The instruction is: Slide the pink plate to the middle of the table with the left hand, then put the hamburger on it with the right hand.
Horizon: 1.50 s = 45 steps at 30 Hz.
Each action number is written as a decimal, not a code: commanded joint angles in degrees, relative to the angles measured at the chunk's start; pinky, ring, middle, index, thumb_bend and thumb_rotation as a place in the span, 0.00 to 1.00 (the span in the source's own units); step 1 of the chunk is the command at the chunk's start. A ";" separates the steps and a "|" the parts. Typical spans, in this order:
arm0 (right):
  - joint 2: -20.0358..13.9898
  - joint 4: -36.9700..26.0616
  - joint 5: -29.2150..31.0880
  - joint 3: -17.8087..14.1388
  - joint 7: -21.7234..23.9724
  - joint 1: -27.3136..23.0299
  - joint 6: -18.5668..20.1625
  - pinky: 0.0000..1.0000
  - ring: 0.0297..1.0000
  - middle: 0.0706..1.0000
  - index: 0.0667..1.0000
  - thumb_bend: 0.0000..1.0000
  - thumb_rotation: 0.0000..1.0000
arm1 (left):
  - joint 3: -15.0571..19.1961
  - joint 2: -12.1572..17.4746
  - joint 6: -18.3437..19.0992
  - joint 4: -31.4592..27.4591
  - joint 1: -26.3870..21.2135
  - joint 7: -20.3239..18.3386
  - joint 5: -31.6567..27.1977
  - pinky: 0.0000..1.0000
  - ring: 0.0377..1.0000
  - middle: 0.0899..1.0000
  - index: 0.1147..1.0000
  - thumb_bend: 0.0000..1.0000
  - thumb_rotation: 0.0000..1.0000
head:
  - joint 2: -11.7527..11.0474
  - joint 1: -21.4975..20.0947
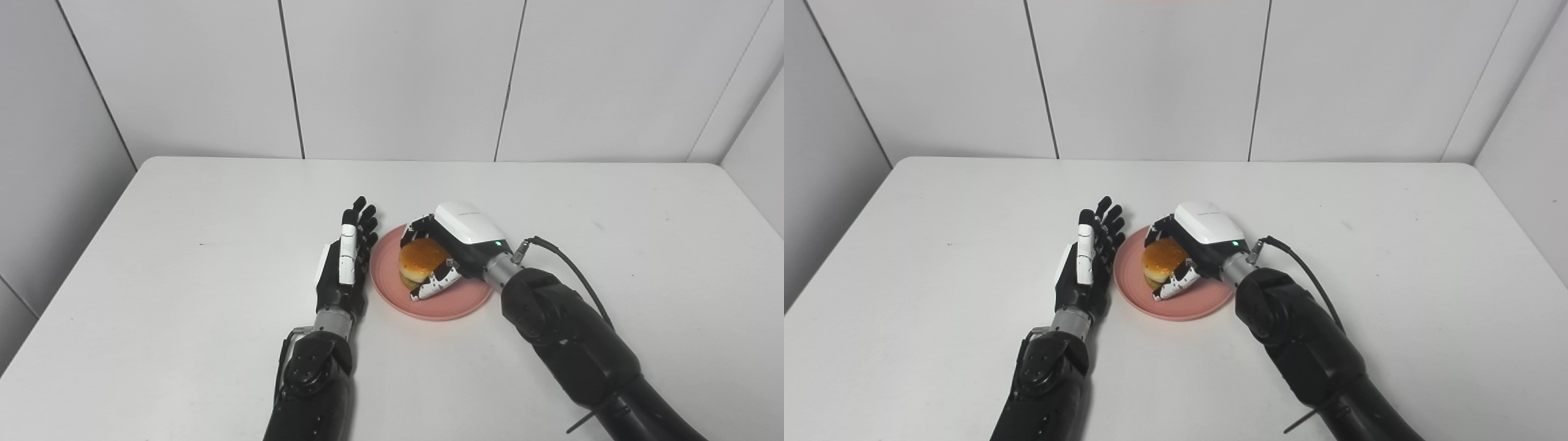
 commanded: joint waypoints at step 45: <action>4.69 -14.81 29.50 -23.54 0.06 9.64 -1.51 1.00 1.00 1.00 1.00 0.70 1.00 | 0.01 3.77 -3.12 -3.15 0.50 0.26 3.49 1.00 1.00 1.00 0.99 0.80 1.00 | 2.11 -1.78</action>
